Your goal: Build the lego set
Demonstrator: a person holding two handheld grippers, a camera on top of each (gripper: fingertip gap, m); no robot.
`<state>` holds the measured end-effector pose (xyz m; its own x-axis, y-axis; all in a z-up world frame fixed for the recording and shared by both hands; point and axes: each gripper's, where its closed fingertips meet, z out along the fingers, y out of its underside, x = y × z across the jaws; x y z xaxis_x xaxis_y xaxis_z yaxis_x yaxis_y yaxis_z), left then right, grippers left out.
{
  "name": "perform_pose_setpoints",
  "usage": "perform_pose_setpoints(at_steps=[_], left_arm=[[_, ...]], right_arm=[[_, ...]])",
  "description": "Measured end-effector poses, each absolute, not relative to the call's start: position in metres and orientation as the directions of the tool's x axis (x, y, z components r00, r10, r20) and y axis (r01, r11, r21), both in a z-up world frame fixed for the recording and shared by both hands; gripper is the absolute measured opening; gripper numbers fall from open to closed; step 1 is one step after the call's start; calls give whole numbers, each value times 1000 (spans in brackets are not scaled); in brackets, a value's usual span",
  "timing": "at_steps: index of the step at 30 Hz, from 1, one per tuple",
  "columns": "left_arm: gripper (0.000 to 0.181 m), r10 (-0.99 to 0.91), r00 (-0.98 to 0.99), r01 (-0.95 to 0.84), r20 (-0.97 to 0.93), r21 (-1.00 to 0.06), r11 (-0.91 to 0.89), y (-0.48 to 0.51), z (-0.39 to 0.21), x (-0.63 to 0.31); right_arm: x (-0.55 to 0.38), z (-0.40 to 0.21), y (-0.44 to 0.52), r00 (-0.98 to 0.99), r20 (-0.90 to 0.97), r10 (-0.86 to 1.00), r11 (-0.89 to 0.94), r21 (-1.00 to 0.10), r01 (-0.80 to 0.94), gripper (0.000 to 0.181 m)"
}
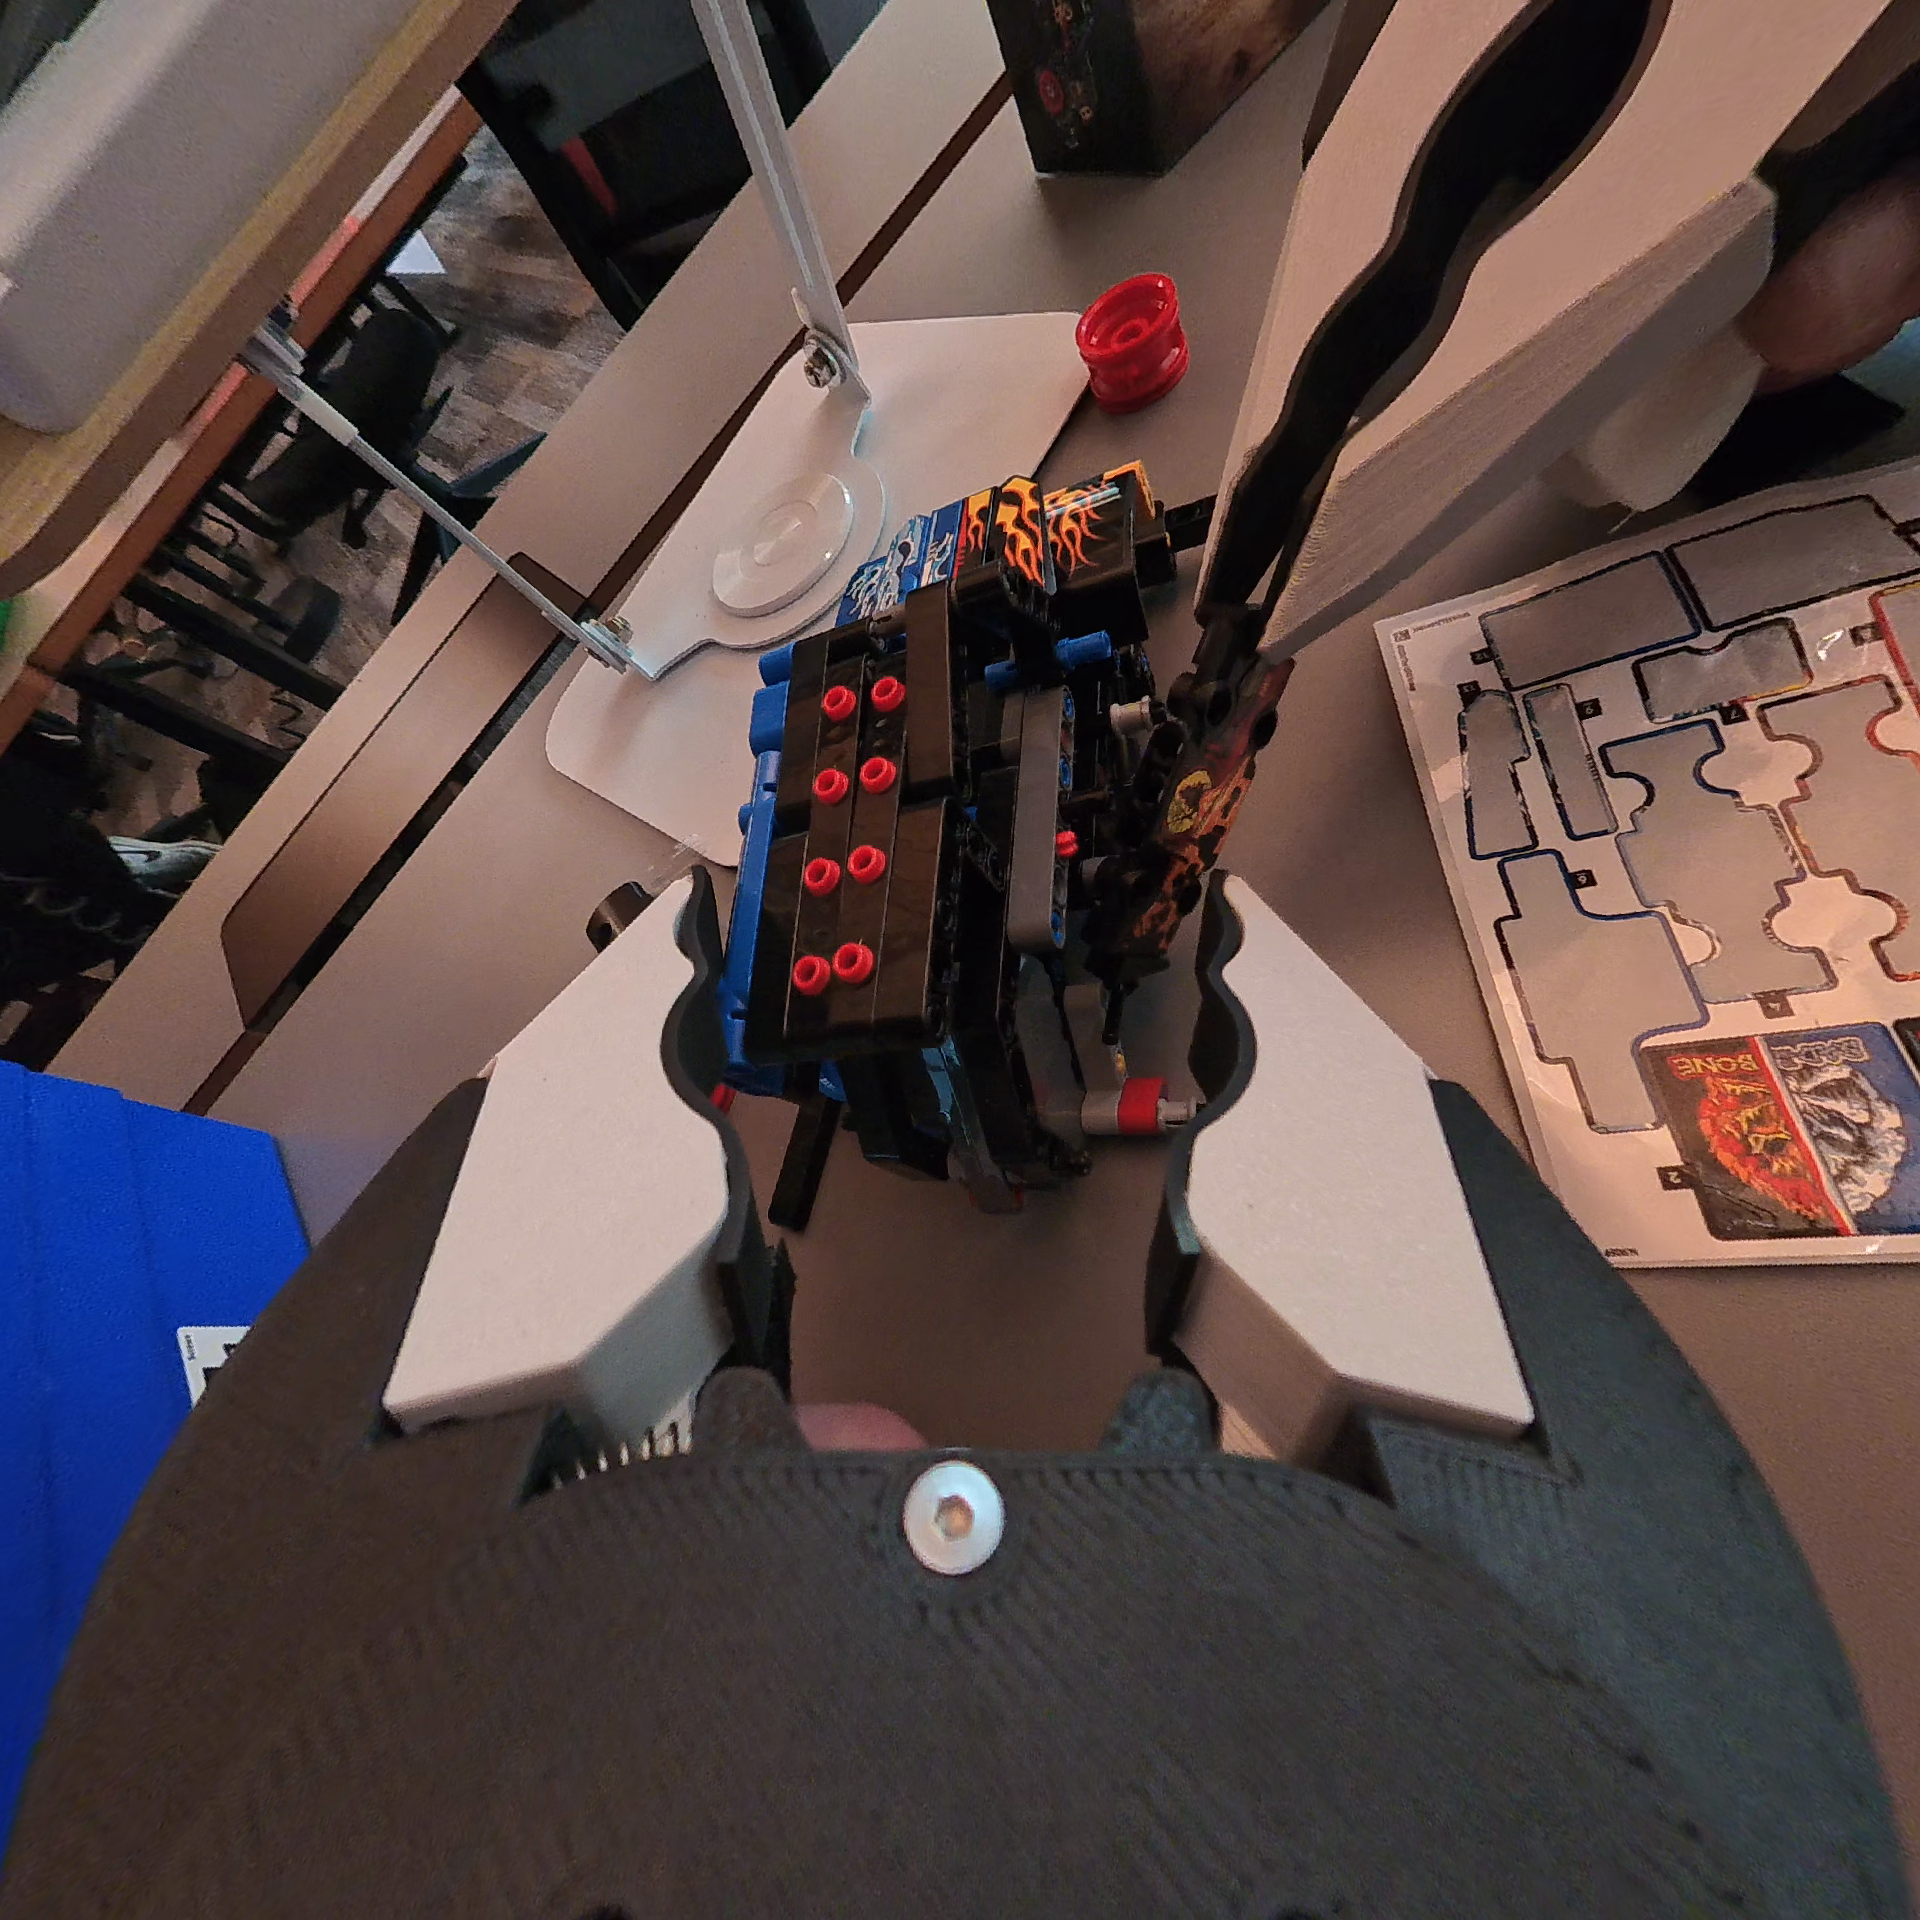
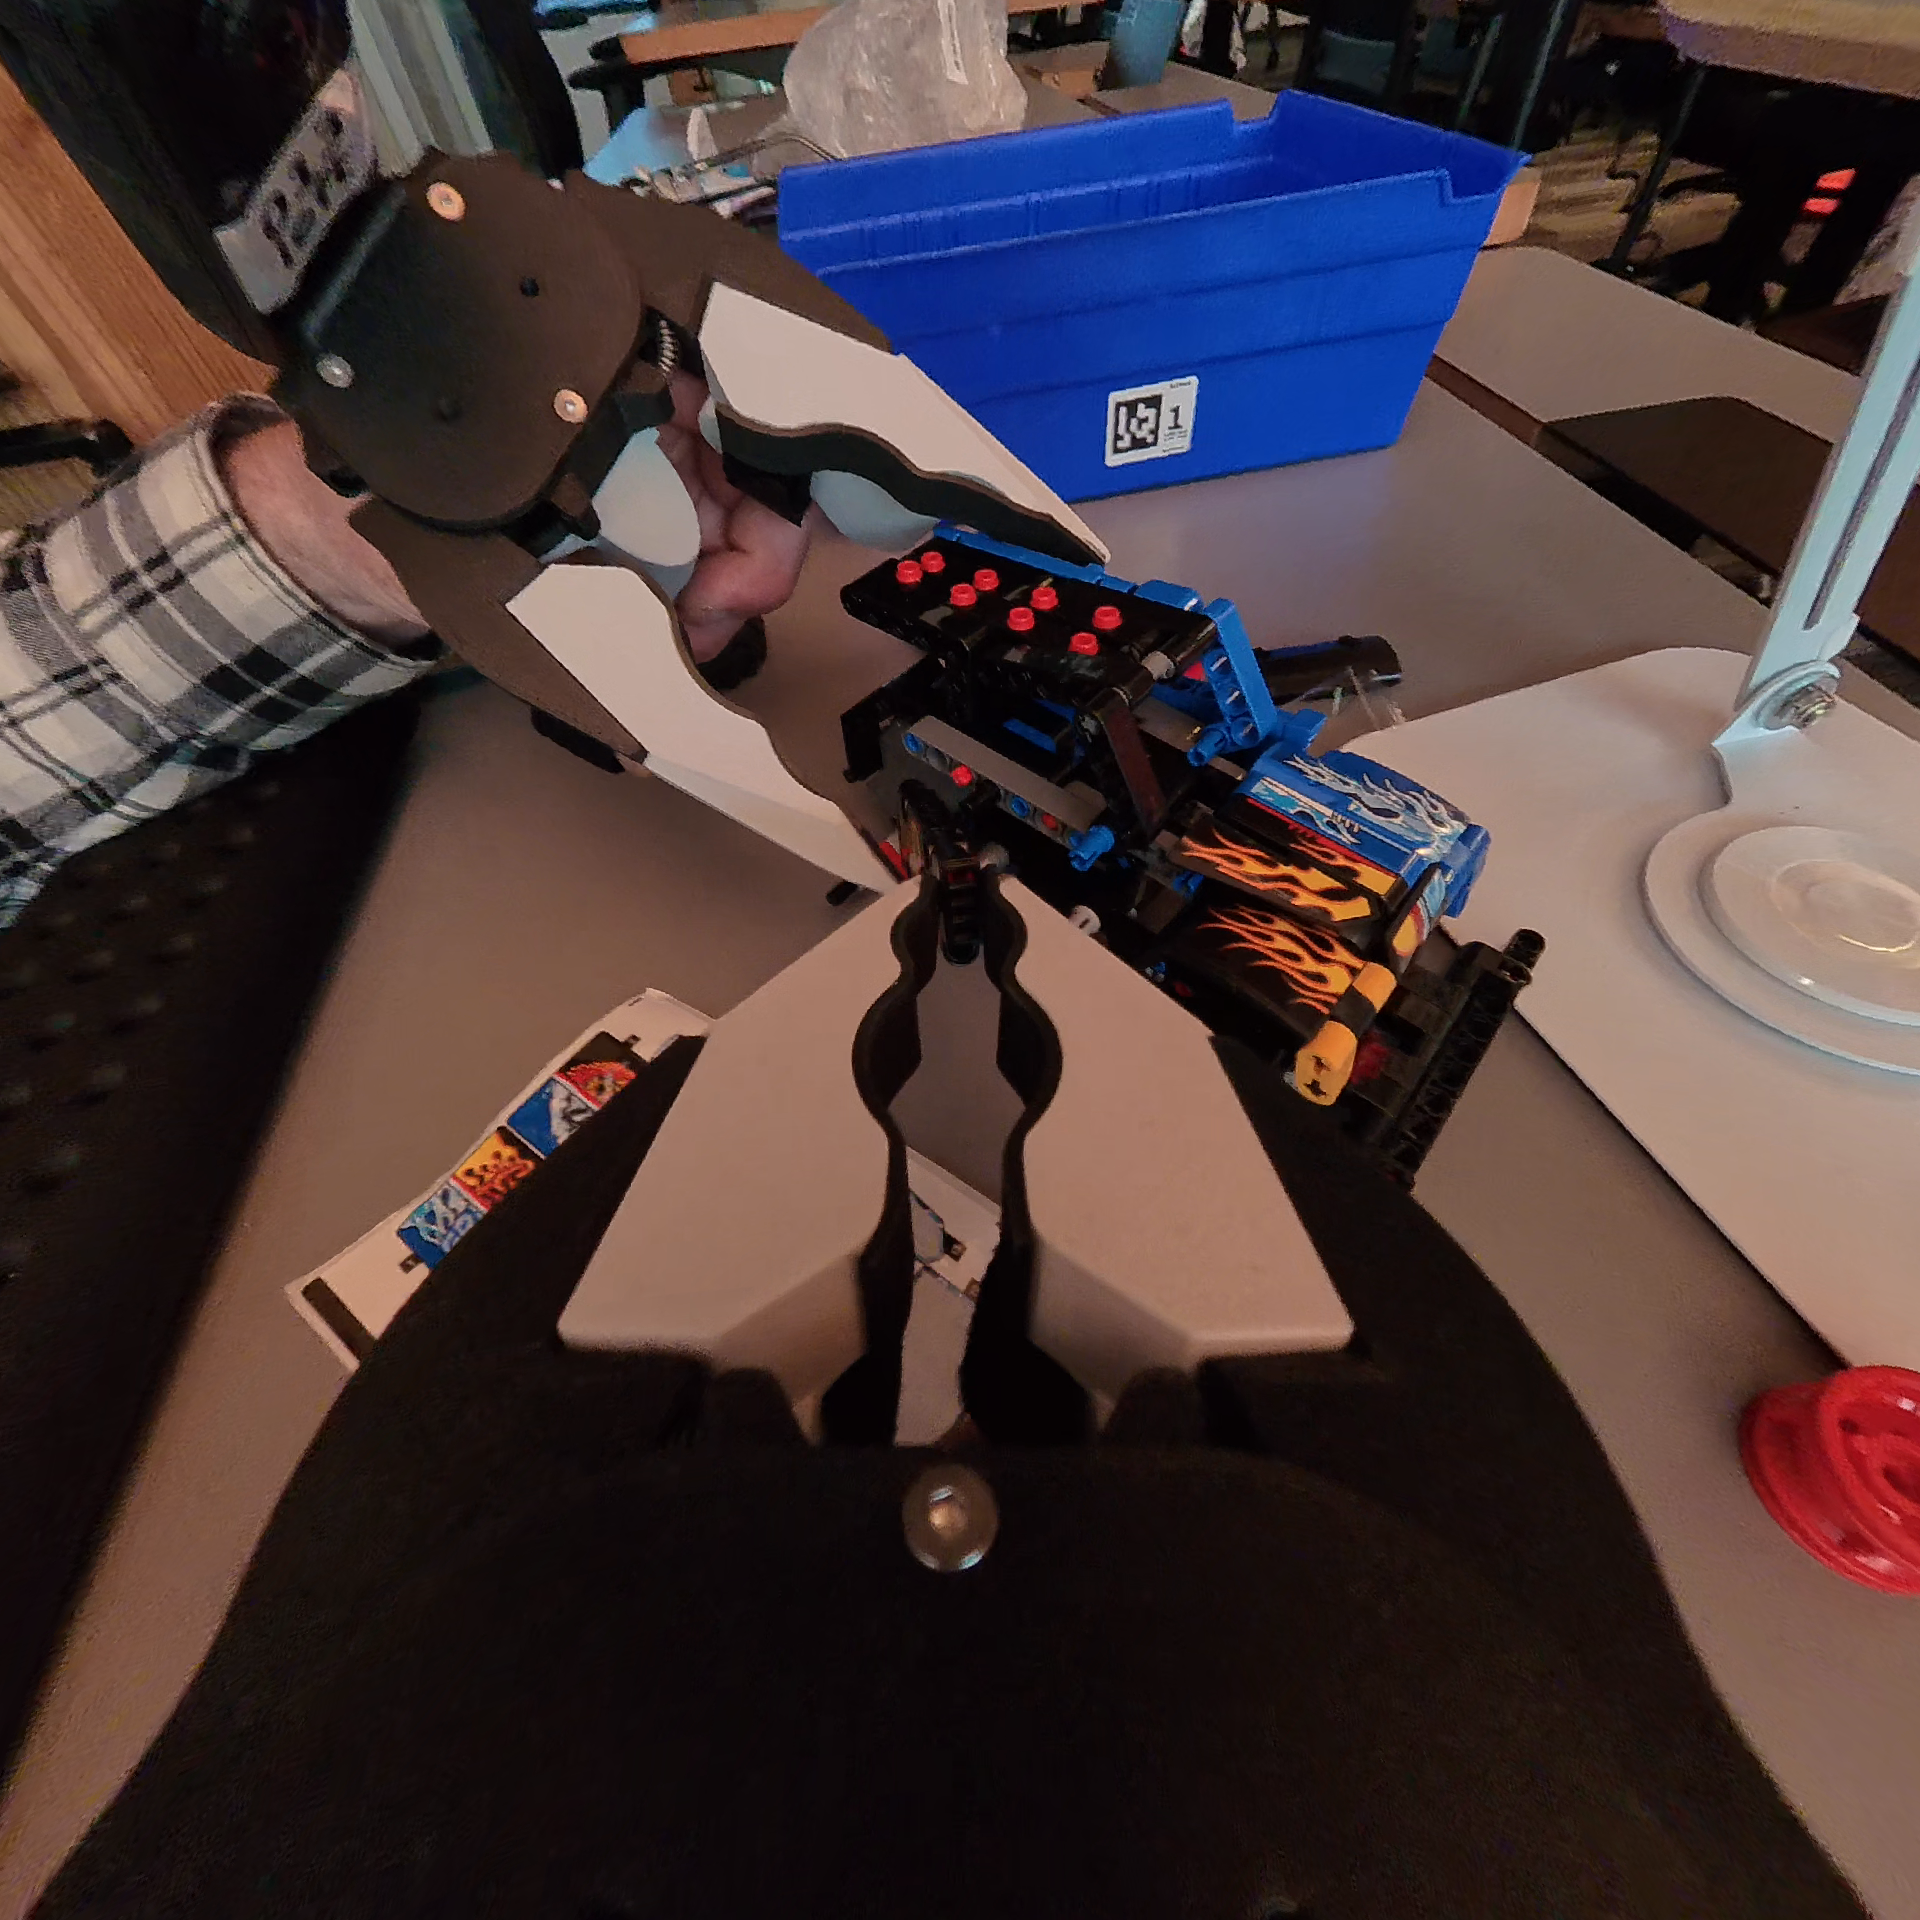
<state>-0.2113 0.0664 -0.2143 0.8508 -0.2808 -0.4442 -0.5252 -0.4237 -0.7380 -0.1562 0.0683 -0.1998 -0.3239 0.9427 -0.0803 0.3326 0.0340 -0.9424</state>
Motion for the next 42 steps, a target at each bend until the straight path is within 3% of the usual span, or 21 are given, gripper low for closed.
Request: perform_pose_setpoints(at_steps=[42], left_arm=[[85,-252,874,-485,-415,-776,-403,70,-210,-213]], right_arm=[[-152,-189,81,-329,-186,926,-89,-953,288,6]])
